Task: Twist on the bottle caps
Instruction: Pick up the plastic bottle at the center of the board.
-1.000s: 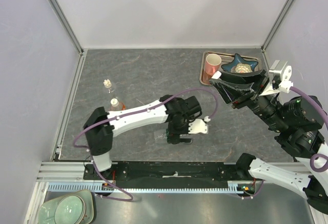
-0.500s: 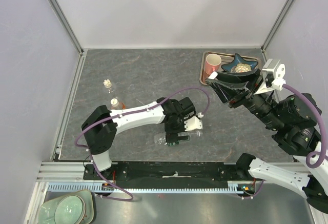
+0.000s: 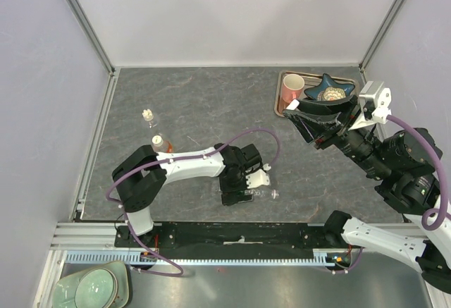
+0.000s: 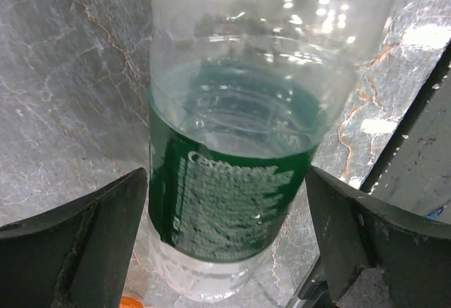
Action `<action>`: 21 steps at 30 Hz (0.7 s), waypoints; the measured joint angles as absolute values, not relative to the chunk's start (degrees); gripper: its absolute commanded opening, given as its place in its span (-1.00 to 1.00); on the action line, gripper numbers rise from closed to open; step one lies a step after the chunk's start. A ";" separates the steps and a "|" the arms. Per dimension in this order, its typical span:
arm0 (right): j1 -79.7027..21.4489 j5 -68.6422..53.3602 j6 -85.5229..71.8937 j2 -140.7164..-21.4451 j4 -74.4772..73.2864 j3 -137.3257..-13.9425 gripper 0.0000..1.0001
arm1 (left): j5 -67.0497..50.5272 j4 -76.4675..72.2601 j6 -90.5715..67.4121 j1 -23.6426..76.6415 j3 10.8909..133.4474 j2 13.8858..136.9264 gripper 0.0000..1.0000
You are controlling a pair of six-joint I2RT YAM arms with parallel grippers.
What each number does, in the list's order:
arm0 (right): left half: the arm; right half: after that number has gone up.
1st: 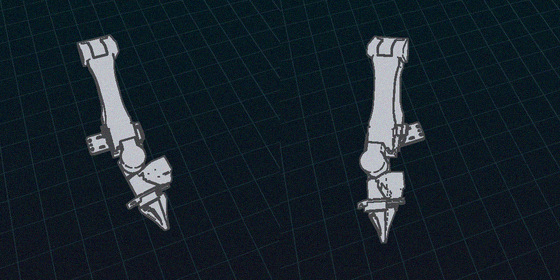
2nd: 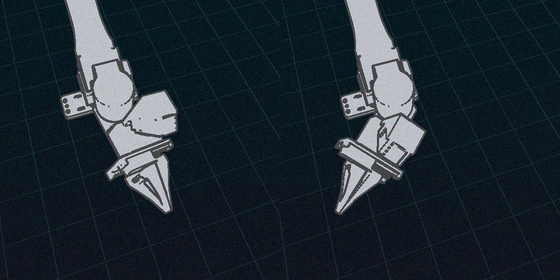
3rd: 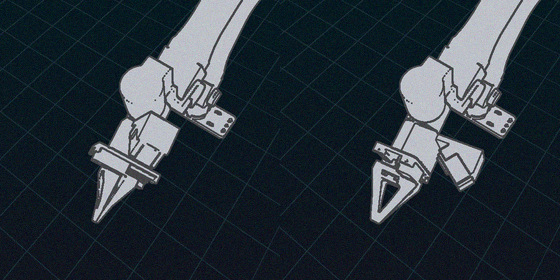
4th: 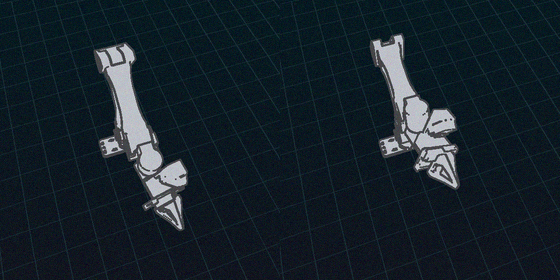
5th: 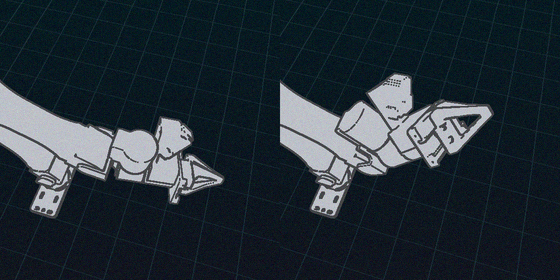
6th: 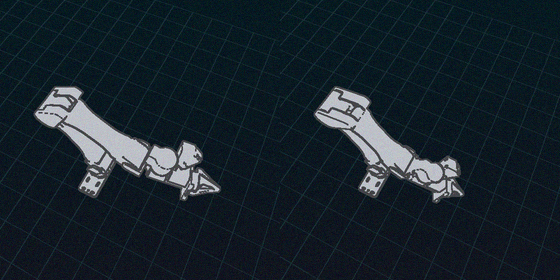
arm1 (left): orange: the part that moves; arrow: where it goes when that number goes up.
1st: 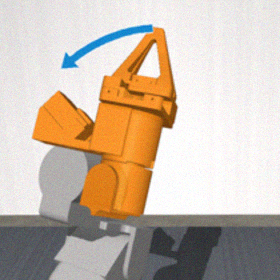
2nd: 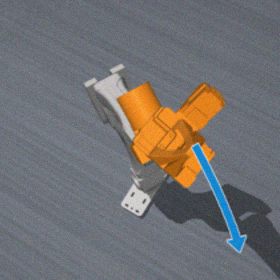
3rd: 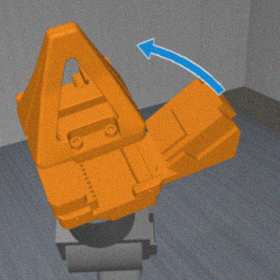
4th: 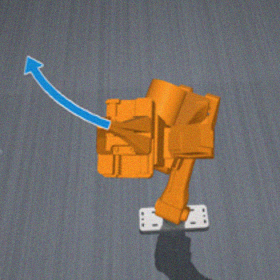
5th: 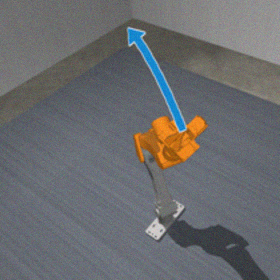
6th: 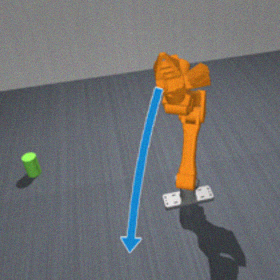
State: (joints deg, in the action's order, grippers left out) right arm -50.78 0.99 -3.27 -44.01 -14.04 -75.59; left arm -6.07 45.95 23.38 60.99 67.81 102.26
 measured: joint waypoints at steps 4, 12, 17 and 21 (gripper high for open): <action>-50.78 1.02 -3.27 -44.05 -14.13 -75.59 -0.55 | -6.09 43.88 23.38 60.99 66.02 102.39 0.99; -50.78 1.02 -3.44 -44.23 -14.31 -75.59 -0.56 | -6.04 40.60 23.14 60.99 65.12 102.59 0.59; -50.78 1.02 -3.51 -44.21 -14.31 -75.59 -0.57 | -5.85 40.42 22.04 60.99 65.12 102.59 0.32; -50.78 1.02 -3.62 -44.21 -14.31 -75.59 -0.58 | -4.73 41.93 21.89 60.99 65.52 101.08 0.32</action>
State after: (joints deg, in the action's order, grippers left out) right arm -50.78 1.02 -3.62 -44.21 -14.31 -75.59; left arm -4.73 41.93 21.89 60.99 65.52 101.08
